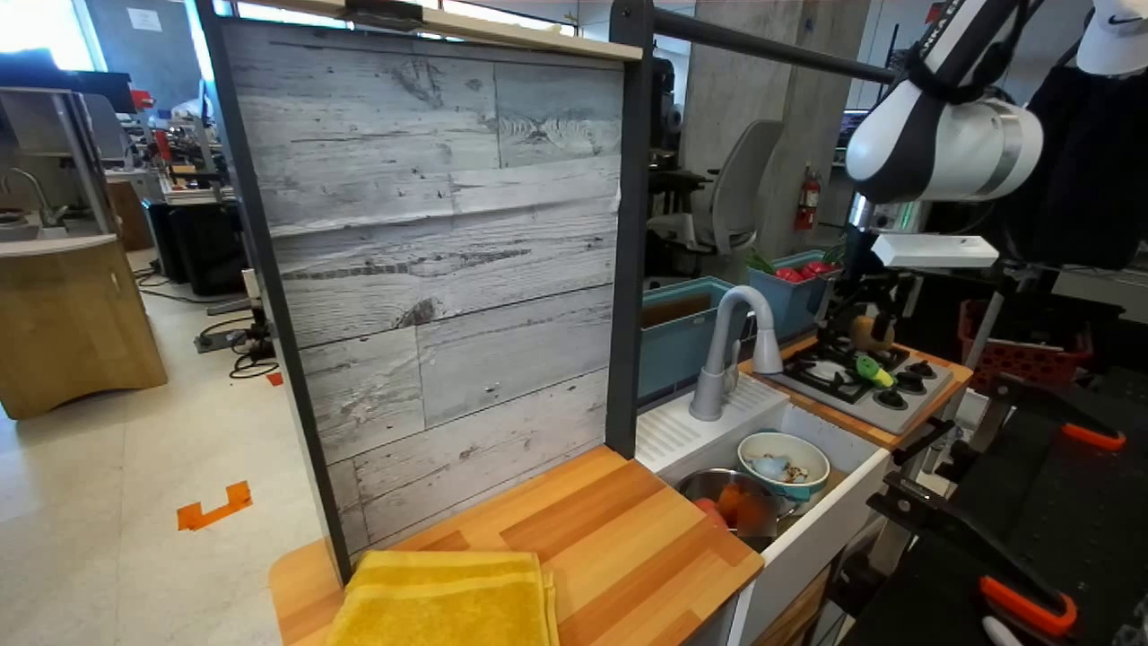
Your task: Pick the objects on the counter and the stove and put them in the pots in the sink, then wipe the counter with the cloth
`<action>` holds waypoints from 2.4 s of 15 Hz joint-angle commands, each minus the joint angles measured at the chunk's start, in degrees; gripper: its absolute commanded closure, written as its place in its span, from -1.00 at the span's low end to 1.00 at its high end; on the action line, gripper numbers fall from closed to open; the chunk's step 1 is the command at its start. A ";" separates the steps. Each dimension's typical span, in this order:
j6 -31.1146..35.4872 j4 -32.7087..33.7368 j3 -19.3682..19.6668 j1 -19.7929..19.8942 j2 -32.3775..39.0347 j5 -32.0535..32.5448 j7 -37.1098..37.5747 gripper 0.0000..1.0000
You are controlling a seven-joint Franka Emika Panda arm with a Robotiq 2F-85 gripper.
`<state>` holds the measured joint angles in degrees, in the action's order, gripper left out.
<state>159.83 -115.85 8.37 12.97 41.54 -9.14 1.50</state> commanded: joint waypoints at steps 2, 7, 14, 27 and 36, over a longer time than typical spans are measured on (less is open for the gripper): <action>1.54 -1.35 3.84 3.38 -2.65 -0.28 1.73 -1.00; -0.28 9.51 2.52 8.53 4.04 -2.03 3.48 -1.00; -7.30 22.48 2.34 7.41 15.70 -1.78 9.86 -0.81; -7.28 23.96 0.05 8.61 18.10 -1.51 7.13 0.96; 15.44 -1.90 -17.06 18.09 3.88 -1.22 -14.59 0.94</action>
<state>168.15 -107.68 -1.91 27.06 51.00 -9.86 -7.57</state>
